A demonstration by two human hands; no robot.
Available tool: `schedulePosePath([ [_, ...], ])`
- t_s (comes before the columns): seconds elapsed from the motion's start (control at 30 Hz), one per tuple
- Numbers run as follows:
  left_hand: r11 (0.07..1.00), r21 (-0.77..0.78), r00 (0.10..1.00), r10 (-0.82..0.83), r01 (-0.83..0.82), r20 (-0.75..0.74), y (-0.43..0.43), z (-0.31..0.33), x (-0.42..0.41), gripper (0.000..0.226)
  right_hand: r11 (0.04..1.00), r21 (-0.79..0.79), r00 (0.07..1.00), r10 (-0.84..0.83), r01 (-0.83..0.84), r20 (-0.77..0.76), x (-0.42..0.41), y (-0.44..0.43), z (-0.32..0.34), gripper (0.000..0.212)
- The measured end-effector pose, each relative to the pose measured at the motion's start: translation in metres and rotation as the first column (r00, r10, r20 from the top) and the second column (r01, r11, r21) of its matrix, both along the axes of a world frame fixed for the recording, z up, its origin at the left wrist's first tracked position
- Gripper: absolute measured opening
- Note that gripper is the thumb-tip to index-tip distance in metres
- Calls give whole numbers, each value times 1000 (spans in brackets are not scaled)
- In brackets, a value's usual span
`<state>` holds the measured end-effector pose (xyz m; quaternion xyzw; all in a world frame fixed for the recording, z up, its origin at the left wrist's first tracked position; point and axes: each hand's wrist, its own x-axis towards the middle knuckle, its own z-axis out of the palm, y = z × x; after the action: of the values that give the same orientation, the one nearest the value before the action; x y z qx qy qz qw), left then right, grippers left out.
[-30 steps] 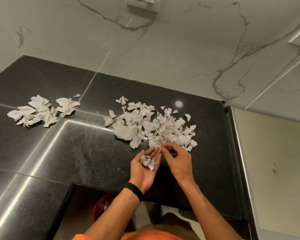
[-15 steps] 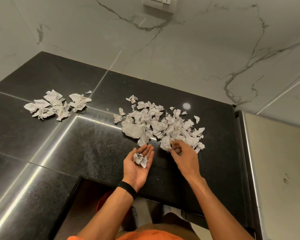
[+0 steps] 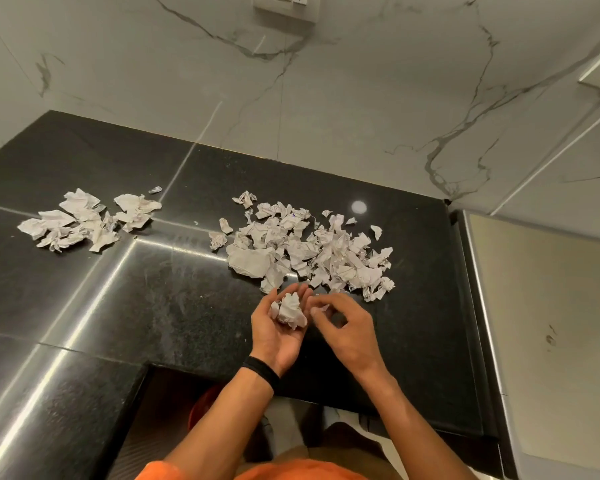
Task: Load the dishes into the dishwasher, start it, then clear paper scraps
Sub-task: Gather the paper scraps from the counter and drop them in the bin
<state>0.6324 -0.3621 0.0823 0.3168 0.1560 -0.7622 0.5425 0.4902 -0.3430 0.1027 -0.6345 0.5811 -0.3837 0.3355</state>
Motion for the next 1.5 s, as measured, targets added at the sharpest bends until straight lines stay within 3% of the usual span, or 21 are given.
schedulePosePath([
  [0.13, 998, 18, 997, 66, -66, -44, 4, 0, 10, 41, 972, 111, 977, -197, 205, -77, -19, -22, -8, 19],
  [0.27, 996, 31, 996, 81, -80, -22, 7, -2, 14, 42, 993, 119, 907, 51, -1, -418, -20, -37, -25, 25],
  [0.37, 997, 34, 997, 72, -72, -4, 9, -3, 16, 43, 994, 92, 846, 104, -66, -523, -13, -39, -32, 25],
  [0.47, 998, 30, 998, 62, -63, 18, 9, -3, 17, 44, 998, 56, 895, -3, 31, -446, -10, -35, -25, 19],
  [0.57, 999, 20, 999, 28, -29, 32, 9, -3, 15, 47, 987, 64, 972, -131, 146, -194, -6, -28, -7, 22],
  [0.67, 999, 3, 999, -32, 31, 41, 9, -5, 10, 47, 994, 90, 998, -65, 64, 9, 3, -22, 14, 23],
  [0.83, 995, -32, 996, -94, 94, 6, 8, -3, -1, 45, 999, 26, 993, 25, -22, -117, 9, -20, 13, 7],
  [0.97, 996, -58, 996, -75, 72, -44, 8, 0, 0, 43, 982, 60, 982, -181, 177, 61, -14, -31, 13, 5],
  [1.07, 997, -52, 997, -55, 52, -59, 8, -1, 2, 45, 955, 159, 967, -241, 252, -84, -37, -42, 6, 10],
  [1.27, 999, -31, 999, -36, 36, -31, 7, -4, 4, 47, 978, 191, 891, 10, 87, -455, -35, -42, -16, 37],
  [1.37, 999, -10, 999, -33, 33, 6, 7, -5, 5, 47, 978, 151, 872, -55, 146, -486, -22, -40, -26, 36],
  [1.5, 1000, 14, 999, -16, 16, 35, 6, -8, 7, 45, 947, 185, 921, -188, 262, -341, -23, -36, -24, 21],
])
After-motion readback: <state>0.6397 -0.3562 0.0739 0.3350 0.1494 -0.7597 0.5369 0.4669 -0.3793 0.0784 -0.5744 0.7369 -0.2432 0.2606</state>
